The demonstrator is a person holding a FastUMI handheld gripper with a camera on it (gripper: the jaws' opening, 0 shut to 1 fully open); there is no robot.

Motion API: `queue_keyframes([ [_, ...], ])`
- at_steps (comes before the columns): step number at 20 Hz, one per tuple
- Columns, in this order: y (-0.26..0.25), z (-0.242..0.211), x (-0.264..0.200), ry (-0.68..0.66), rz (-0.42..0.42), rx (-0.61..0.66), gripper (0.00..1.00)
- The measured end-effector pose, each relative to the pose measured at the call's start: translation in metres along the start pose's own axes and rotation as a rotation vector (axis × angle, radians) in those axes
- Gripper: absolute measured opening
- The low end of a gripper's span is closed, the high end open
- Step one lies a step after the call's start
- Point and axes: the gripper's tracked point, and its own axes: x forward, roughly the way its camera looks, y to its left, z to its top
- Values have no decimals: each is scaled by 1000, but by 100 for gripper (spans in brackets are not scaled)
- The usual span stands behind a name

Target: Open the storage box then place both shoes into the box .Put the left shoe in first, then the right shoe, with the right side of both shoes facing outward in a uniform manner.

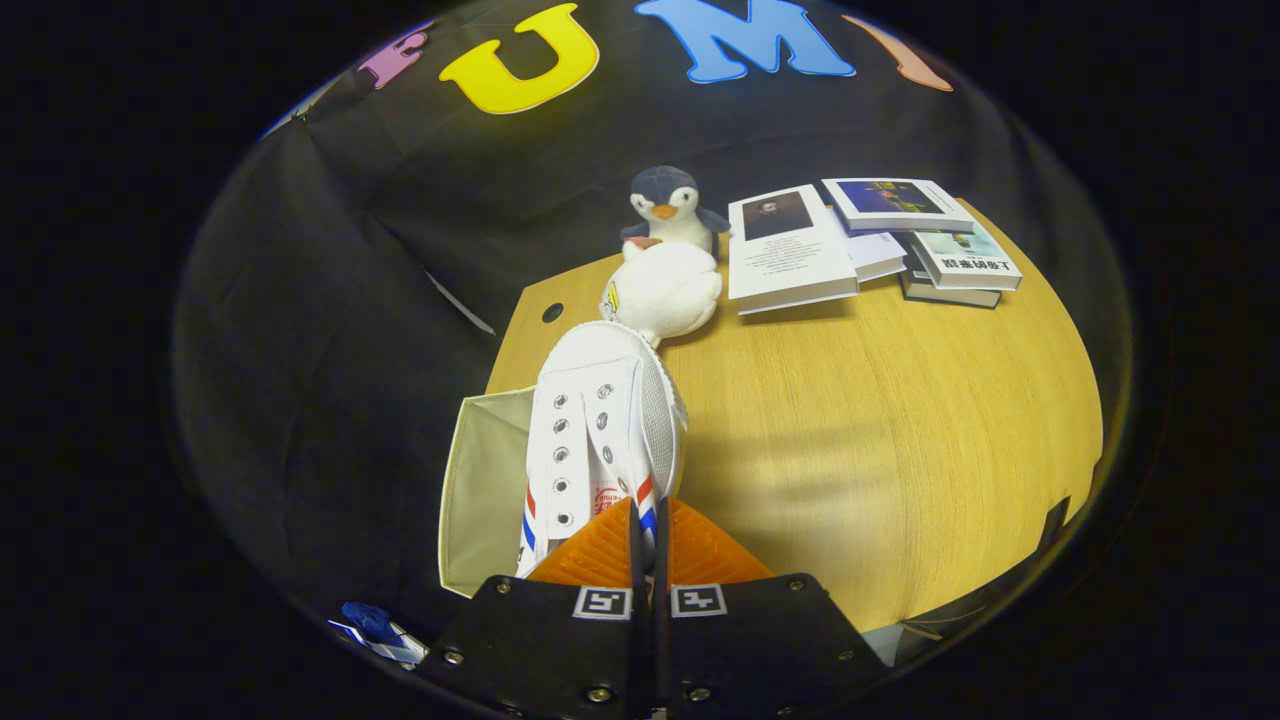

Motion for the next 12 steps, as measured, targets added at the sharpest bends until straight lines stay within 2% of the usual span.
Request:
queue_keyframes([
  [7, 49, -15, 34, 48, 22, -36, 0],
  [12, 56, -31, 56, 79, -12, -52, 0],
])
